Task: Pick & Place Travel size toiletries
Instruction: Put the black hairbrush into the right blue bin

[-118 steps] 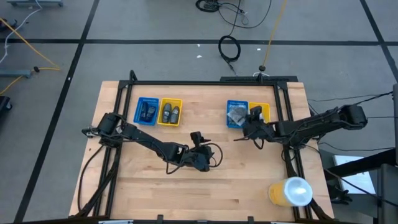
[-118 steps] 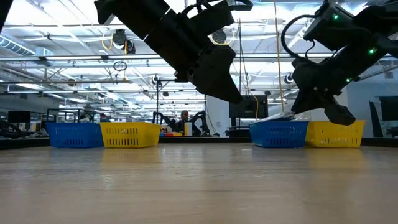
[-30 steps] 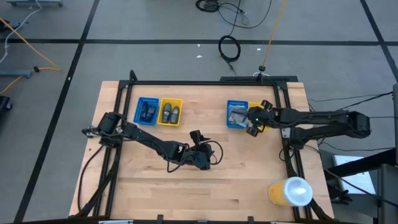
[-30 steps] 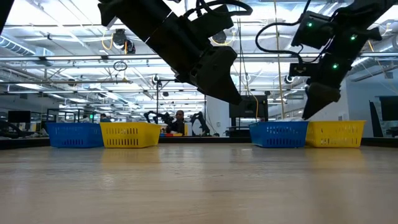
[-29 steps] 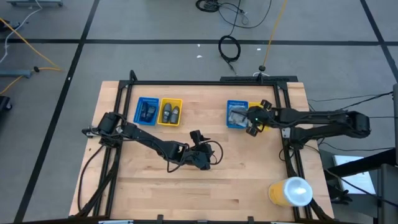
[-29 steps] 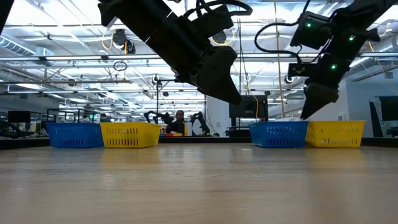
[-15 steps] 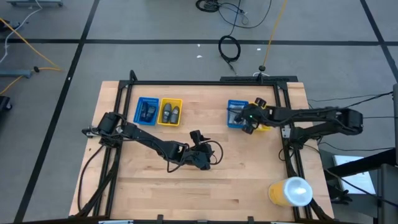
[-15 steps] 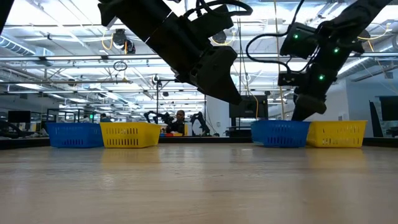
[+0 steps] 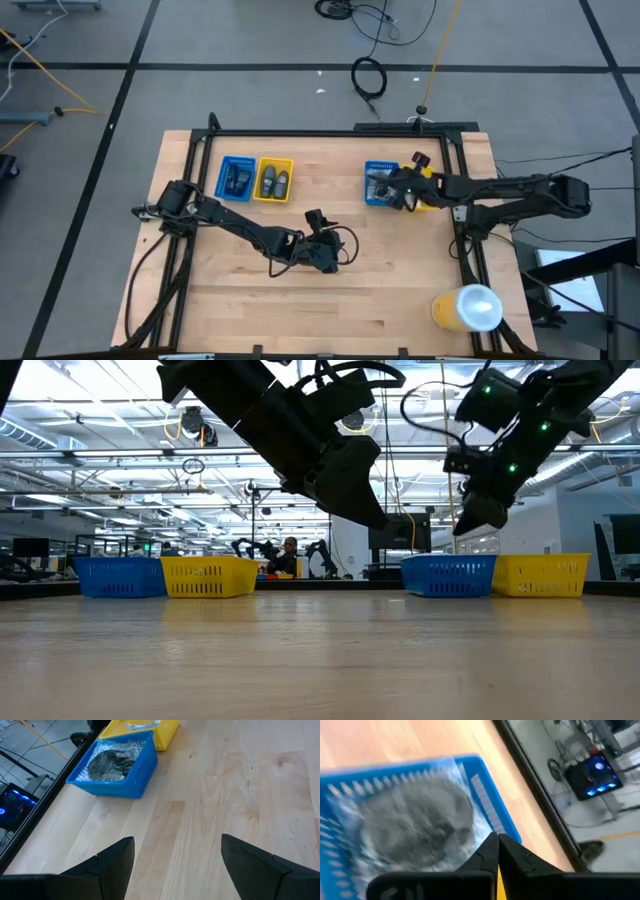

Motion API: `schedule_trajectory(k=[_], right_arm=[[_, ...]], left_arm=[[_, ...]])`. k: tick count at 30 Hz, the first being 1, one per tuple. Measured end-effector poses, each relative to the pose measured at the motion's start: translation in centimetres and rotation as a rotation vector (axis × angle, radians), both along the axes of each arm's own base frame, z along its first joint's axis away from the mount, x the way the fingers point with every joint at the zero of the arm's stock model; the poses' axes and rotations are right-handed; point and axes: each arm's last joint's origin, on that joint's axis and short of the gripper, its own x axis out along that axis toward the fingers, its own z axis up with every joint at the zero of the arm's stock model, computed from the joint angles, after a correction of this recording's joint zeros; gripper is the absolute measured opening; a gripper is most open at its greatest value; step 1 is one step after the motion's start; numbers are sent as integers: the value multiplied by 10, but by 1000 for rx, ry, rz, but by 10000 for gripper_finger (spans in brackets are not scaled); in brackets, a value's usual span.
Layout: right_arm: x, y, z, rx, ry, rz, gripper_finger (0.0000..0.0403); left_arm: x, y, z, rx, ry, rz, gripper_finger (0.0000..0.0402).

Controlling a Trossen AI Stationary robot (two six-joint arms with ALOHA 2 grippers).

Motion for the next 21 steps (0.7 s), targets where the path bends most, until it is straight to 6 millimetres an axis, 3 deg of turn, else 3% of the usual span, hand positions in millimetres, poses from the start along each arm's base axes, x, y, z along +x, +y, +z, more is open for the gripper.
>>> schedule_trajectory(k=[3,9,21], right_arm=[[4,4,2,75,-100,70,0],[7,-4,-16,121,-269,166,0],[-1,-27,-36,257,-275,110,0]], left_arm=[[0,0,0,-1,0,0,292],[0,0,0,-5,-3,3,292],[0,0,0,-5,-3,3,292]])
